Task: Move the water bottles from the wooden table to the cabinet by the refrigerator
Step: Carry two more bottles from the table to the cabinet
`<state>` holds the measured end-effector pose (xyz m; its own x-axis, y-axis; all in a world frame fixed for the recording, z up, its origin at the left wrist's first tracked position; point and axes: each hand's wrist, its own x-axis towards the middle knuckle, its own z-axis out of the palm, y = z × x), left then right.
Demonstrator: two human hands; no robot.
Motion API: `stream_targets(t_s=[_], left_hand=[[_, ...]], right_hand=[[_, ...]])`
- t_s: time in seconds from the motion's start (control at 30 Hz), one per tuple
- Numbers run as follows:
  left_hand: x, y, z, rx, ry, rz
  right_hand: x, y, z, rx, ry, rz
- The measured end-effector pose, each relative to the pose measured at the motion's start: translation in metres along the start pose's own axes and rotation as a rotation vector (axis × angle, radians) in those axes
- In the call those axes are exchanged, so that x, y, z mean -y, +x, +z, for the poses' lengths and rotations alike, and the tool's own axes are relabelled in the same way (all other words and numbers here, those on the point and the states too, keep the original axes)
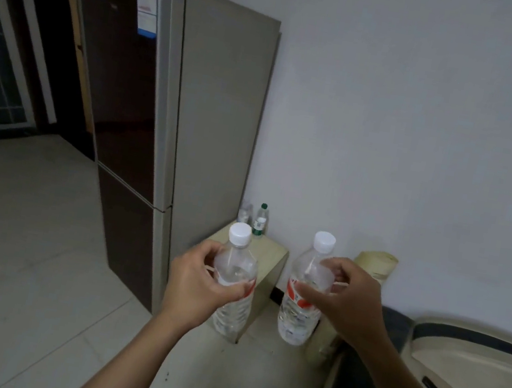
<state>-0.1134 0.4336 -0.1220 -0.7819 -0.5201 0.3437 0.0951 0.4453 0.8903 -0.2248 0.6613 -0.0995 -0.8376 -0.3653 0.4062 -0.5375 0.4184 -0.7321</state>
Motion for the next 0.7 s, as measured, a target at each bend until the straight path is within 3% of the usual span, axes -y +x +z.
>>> stream_targets(t_s=[0.37, 0.7], left_hand=[[0.053, 0.134, 0.050, 0.128, 0.017, -0.079], [0.087, 0.278, 0.147, 0.172, 0.073, -0.060]], right_hand=[[-0.070, 0.114, 0.054, -0.008, -0.079, 0.088], [-0.171, 0.261, 0.065, -0.062, -0.033, 0.115]])
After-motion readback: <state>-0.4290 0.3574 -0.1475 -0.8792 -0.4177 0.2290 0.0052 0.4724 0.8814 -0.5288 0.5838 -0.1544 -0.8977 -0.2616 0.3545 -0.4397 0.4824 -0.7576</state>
